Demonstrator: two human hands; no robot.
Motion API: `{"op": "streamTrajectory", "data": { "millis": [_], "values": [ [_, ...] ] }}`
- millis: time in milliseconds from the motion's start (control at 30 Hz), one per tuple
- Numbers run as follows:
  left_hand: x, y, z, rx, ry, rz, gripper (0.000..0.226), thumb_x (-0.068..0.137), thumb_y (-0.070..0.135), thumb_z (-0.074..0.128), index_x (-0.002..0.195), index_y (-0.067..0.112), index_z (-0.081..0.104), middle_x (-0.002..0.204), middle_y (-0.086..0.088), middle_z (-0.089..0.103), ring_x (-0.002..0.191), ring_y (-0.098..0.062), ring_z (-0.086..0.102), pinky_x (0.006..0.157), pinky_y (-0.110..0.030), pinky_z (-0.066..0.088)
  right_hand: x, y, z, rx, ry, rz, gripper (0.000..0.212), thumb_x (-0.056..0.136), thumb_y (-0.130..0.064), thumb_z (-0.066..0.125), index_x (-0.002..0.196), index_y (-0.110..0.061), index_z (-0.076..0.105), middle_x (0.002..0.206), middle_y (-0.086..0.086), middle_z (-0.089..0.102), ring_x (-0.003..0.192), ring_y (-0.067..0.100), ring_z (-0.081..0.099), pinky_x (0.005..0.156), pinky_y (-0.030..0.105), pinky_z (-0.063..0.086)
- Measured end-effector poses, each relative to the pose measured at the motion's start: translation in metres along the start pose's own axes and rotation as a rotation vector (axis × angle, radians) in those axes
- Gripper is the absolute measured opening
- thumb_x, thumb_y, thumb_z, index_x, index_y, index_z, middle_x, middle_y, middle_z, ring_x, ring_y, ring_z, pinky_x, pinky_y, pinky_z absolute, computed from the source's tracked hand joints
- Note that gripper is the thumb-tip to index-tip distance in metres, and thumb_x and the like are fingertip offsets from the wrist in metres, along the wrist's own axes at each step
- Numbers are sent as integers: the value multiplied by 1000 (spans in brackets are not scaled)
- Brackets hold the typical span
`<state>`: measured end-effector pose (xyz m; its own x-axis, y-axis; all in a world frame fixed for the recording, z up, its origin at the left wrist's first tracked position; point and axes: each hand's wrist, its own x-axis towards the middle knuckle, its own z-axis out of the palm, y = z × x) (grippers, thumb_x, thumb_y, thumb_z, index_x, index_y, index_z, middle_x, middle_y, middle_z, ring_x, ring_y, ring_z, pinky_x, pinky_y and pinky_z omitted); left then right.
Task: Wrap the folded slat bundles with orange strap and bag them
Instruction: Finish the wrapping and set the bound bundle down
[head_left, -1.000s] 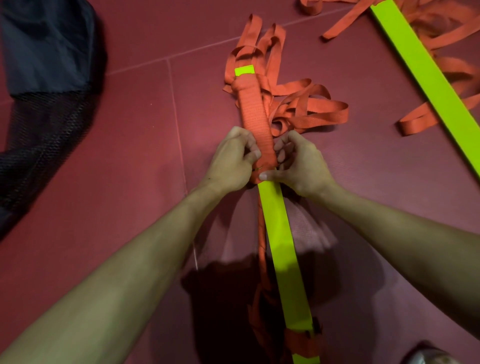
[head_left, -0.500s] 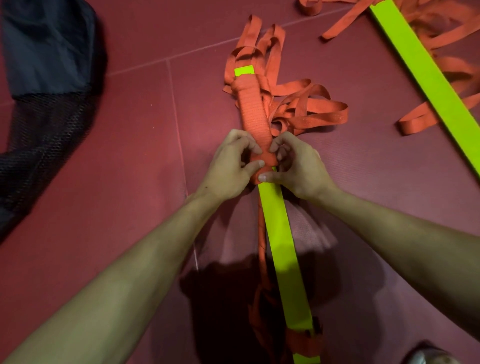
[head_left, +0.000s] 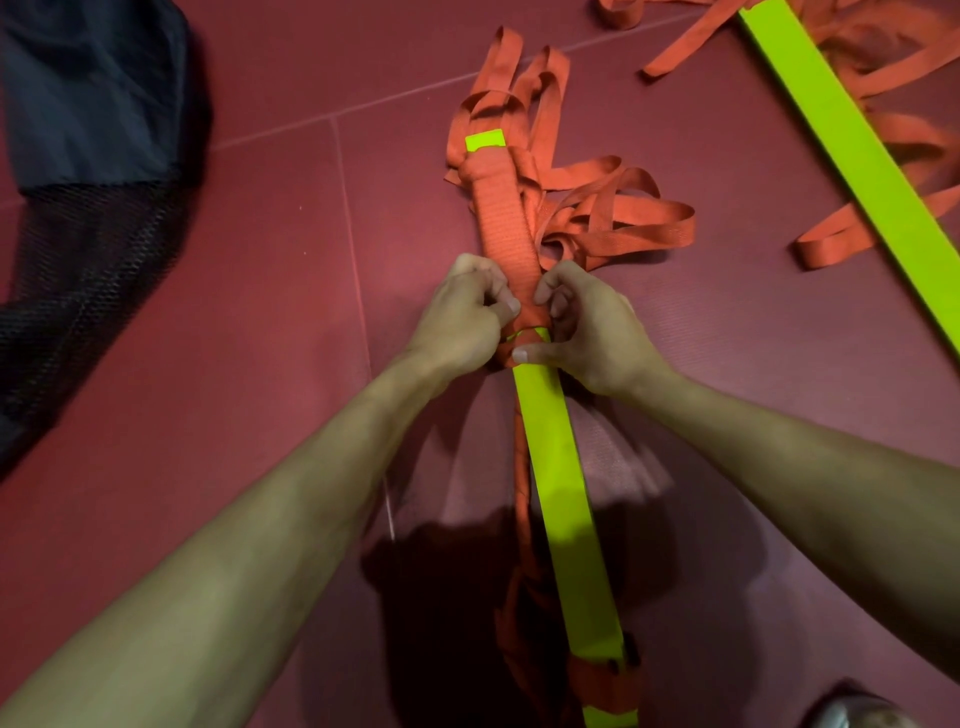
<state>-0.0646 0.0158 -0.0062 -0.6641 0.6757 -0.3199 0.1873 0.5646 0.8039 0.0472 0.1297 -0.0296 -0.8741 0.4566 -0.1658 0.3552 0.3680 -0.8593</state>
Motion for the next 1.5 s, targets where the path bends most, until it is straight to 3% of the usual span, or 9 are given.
{"op": "streamTrajectory", "data": {
  "millis": [233,367,667,800,967,1200,1333,1433,1500],
  "values": [
    [-3,0,-7,44,-45,65,33,86,-5,63,72,23,54,98,11,46,88,-1,48,79,-4,36,1,1,-1,-42,16,-33,47,63,-23,90,87,-24,50,81,0,52,64,9,44,61,22,36],
    [-9,-4,-14,125,-142,164,32,75,0,79,90,20,59,114,-3,47,103,-11,50,79,-19,46,-1,2,-1,-47,19,-36,45,64,-23,89,89,-24,51,82,1,53,64,8,44,64,24,38],
    [-12,-16,-10,206,-50,279,34,72,-3,80,98,9,63,116,-1,44,98,0,45,78,0,36,-7,-1,-10,-13,-24,-68,45,62,-15,90,91,-26,58,92,6,55,63,15,54,68,28,49],
    [-13,-16,-10,233,-55,293,32,73,-2,80,97,11,63,117,1,43,100,4,41,81,3,33,-8,-4,-10,-84,3,-94,39,64,-14,88,87,-22,58,89,2,54,71,7,51,65,8,37],
    [-15,-18,-8,245,-39,321,27,74,-3,78,94,9,64,116,1,42,100,3,42,80,3,33,-9,-4,-9,-129,19,-94,32,65,-15,87,87,-13,64,85,-2,52,75,13,51,66,15,36],
    [-18,-16,-6,269,-27,316,20,74,0,80,88,8,68,117,2,43,99,-1,46,80,3,32,-17,-2,-1,-109,113,-72,24,66,-17,87,81,-13,67,77,-3,55,68,-4,47,65,6,35],
    [-12,-11,-6,204,-6,226,9,84,11,77,81,16,70,113,4,45,97,-3,50,81,-5,35,-17,-4,-2,-138,117,-90,25,65,-18,87,81,-13,69,78,-2,55,66,7,48,63,13,33],
    [-8,-7,-3,274,45,260,5,87,9,73,82,7,72,104,2,46,85,-1,48,75,-4,33,-18,-6,-1,-132,114,-76,25,65,-17,87,81,-13,68,78,-1,56,72,13,51,65,20,34],
    [-7,-5,0,317,53,273,5,86,9,73,84,6,73,100,2,45,86,-6,47,80,-12,35,-18,-6,-2,-133,112,-66,26,65,-18,88,81,-13,68,79,0,56,72,13,52,64,18,34]
  ]
}}
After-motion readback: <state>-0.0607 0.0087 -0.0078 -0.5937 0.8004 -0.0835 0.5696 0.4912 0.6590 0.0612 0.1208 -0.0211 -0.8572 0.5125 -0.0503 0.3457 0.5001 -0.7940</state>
